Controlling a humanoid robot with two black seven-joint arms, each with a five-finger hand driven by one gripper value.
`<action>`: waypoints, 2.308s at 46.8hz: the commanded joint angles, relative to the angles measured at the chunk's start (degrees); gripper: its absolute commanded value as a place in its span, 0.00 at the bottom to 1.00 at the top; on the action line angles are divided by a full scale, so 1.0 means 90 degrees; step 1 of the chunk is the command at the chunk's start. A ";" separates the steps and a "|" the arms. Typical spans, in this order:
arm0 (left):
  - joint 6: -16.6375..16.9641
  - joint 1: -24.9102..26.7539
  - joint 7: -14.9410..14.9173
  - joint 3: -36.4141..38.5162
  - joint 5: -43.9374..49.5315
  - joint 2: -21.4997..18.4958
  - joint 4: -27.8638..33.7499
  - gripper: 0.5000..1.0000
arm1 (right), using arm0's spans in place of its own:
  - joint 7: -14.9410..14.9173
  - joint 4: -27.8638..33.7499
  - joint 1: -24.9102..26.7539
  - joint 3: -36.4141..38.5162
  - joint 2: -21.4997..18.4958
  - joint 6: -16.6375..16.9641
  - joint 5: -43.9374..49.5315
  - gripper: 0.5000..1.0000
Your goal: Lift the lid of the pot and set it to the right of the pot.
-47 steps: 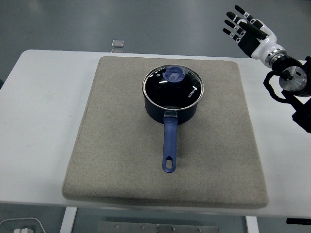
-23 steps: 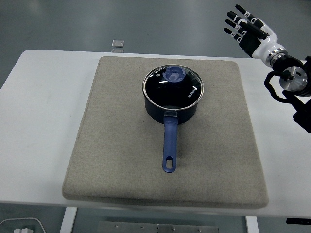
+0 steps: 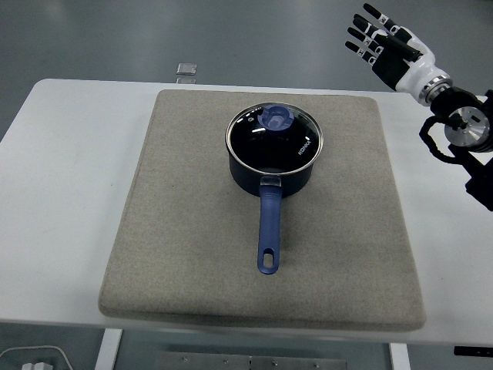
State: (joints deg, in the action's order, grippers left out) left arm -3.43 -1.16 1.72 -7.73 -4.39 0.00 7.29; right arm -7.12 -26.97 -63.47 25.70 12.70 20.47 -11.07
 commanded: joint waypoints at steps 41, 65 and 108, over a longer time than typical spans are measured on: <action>0.0000 0.0002 -0.0006 0.0000 -0.0001 0.0000 0.0000 1.00 | -0.0078 -0.0391 -0.0848 -0.0072 0.0454 0.0362 0.3308 0.86; 0.0000 0.0002 0.0004 0.0000 -0.0001 0.0000 0.0000 1.00 | -0.0361 -0.1632 -0.1668 -0.1488 0.0698 0.0586 0.5448 0.86; 0.0000 -0.0008 0.0004 0.0000 -0.0001 0.0000 0.0000 1.00 | -0.0439 -0.2247 -0.2684 -0.3314 0.0278 0.0440 0.7704 0.85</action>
State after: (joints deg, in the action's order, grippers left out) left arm -3.43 -1.21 1.75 -7.73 -4.41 0.00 7.30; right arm -11.09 -47.20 -87.36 -3.33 15.50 24.66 58.18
